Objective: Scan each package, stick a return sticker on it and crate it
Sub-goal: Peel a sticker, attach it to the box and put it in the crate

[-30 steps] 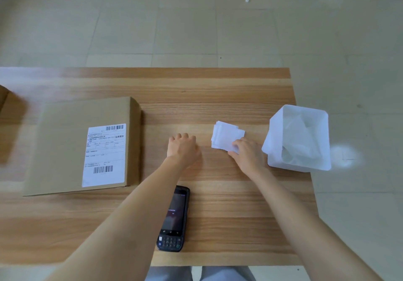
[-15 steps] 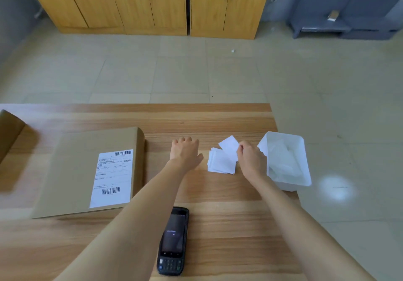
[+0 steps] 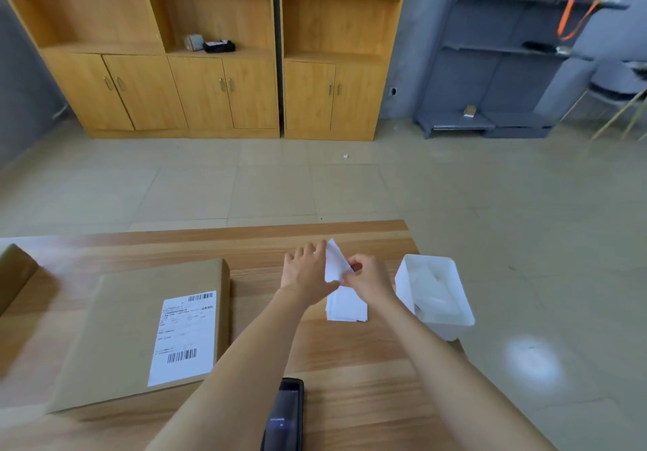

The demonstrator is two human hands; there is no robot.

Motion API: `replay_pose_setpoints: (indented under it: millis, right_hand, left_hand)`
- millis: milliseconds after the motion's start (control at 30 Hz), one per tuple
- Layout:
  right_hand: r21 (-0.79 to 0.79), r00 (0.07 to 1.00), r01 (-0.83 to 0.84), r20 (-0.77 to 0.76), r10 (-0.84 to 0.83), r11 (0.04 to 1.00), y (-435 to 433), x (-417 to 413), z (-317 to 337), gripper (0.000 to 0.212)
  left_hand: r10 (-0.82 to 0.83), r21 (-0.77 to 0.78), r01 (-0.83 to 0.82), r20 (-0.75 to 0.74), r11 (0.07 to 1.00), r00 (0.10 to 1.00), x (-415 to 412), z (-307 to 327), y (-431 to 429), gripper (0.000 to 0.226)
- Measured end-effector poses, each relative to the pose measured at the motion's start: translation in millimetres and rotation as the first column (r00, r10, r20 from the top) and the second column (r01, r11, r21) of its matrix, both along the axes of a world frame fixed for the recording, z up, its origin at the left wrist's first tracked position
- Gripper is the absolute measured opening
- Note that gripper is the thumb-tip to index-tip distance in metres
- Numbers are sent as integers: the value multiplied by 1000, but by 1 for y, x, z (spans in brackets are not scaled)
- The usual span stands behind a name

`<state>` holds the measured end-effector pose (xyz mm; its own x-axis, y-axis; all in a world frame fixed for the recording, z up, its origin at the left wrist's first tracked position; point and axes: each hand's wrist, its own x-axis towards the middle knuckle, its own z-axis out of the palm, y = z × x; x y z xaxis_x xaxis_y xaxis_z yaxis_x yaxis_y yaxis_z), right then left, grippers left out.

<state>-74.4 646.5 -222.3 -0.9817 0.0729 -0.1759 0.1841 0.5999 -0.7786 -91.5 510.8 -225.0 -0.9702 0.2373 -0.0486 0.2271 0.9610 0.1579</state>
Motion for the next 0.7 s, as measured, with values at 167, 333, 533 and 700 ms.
replay_pose_setpoints:
  millis: [167,333,533,700]
  right_hand:
    - [-17,999,-42,-5,42,999,-9,10,4,15]
    - [19,998,-45,-36,46,999,-12,6,12,33]
    - [21,996,-29,-81,30,999,-16,3,18,21]
    - [26,994,-37,-101,40,999,-14,2,19,33]
  left_hand:
    - [-1,12,1,-3,1000,1000,5,1,-8,91]
    - [9,19,-8,-40,1000,999,5,6,-13,92]
    - [18,32,-16,-63,999,998,4,11,-17,98]
    - [14,29,-12,-72,1000,997,5,12,-17,99]
